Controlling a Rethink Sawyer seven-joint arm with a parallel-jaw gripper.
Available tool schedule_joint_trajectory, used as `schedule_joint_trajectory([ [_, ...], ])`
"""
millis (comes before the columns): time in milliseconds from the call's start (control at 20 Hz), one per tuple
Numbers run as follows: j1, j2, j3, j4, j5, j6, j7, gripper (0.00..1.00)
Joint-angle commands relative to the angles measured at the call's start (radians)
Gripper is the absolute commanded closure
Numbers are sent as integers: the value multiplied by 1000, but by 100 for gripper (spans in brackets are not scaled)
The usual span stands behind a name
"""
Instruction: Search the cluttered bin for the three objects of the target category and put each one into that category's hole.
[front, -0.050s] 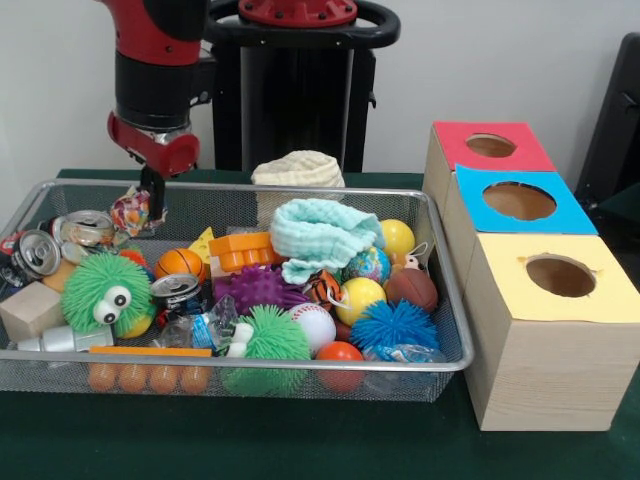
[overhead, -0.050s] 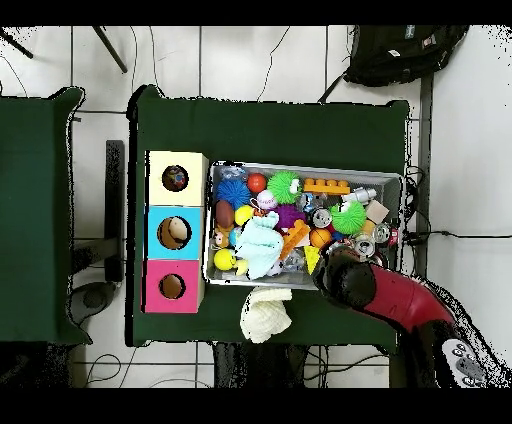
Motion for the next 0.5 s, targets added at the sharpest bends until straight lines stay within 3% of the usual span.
schedule_joint_trajectory([
  [50, 41, 0, 93, -93, 96, 94, 126, 100],
  [500, 129, 13, 70, -142, 215, 134, 178, 100],
])
